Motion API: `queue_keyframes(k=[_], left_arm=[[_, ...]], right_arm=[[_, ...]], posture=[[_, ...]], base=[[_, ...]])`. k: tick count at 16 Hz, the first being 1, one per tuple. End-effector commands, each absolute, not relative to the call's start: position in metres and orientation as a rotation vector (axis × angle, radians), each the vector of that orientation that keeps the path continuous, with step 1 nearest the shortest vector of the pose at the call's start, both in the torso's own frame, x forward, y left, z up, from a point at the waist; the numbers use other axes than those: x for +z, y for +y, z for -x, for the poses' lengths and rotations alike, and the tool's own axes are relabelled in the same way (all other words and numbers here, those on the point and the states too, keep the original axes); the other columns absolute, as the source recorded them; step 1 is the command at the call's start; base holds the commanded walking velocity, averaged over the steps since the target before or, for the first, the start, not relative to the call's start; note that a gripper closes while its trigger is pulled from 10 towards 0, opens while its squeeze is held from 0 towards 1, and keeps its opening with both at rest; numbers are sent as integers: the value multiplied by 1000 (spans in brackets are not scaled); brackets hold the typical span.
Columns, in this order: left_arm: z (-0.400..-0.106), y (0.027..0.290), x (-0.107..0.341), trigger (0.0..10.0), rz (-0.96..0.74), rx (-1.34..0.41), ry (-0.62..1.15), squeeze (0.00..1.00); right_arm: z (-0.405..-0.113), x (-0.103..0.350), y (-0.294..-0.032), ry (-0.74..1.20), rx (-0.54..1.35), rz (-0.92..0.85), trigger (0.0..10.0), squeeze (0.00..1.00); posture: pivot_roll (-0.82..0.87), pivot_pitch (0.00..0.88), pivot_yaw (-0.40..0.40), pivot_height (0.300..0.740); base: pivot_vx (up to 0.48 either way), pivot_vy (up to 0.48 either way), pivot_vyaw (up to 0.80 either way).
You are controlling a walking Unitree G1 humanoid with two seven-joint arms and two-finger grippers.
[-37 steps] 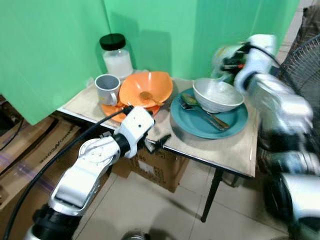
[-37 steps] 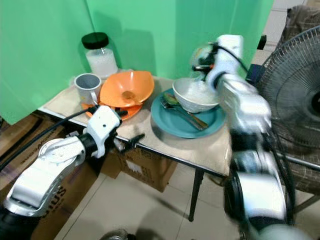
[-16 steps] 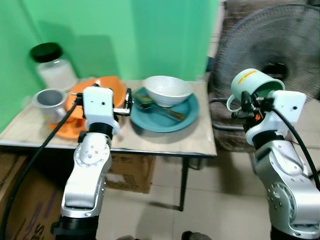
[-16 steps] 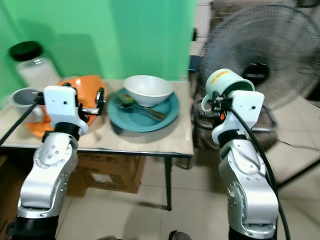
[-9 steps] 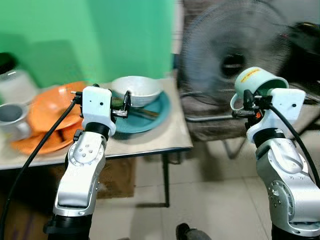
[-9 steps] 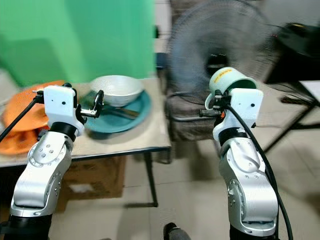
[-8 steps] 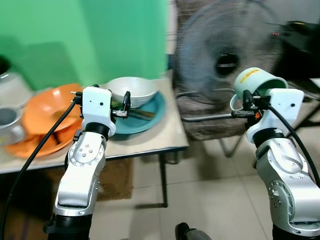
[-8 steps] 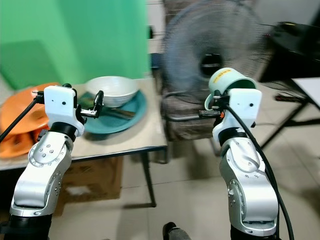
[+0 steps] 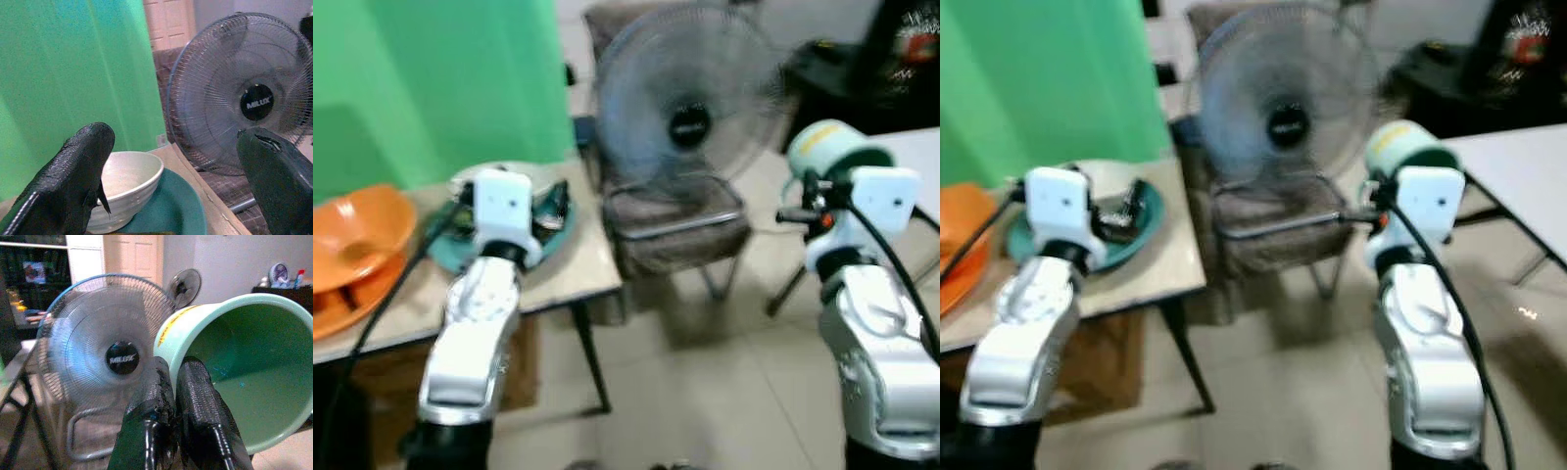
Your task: Setting the table
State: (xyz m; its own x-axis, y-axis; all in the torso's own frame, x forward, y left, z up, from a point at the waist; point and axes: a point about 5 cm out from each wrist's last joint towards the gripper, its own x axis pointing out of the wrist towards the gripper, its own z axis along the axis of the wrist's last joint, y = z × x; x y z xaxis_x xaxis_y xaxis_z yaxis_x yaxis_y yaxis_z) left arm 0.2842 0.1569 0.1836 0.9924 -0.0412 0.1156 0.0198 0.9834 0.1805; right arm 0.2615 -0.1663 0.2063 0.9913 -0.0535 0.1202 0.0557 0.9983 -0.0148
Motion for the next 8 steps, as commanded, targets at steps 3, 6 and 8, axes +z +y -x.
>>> queue_keyframes(k=[3, 6, 8], left_arm=[[-285, 157, 186, 10000, -192, -31, -119, 0], [-284, 157, 184, 10000, -218, -57, -106, 0], [-284, 159, 184, 10000, -180, -58, -109, 0]], right_arm=[[-261, 205, -166, -112, -41, -39, 10000, 0], [-266, 201, -168, -115, -91, -65, 10000, 0], [-269, 194, -166, -52, -58, -85, 10000, 0]], posture=[[88, 0, 38, 740], [99, 0, 28, 740], [95, 0, 21, 740]], base=[[0, 0, -800], [0, 0, -800], [0, 0, -759]])
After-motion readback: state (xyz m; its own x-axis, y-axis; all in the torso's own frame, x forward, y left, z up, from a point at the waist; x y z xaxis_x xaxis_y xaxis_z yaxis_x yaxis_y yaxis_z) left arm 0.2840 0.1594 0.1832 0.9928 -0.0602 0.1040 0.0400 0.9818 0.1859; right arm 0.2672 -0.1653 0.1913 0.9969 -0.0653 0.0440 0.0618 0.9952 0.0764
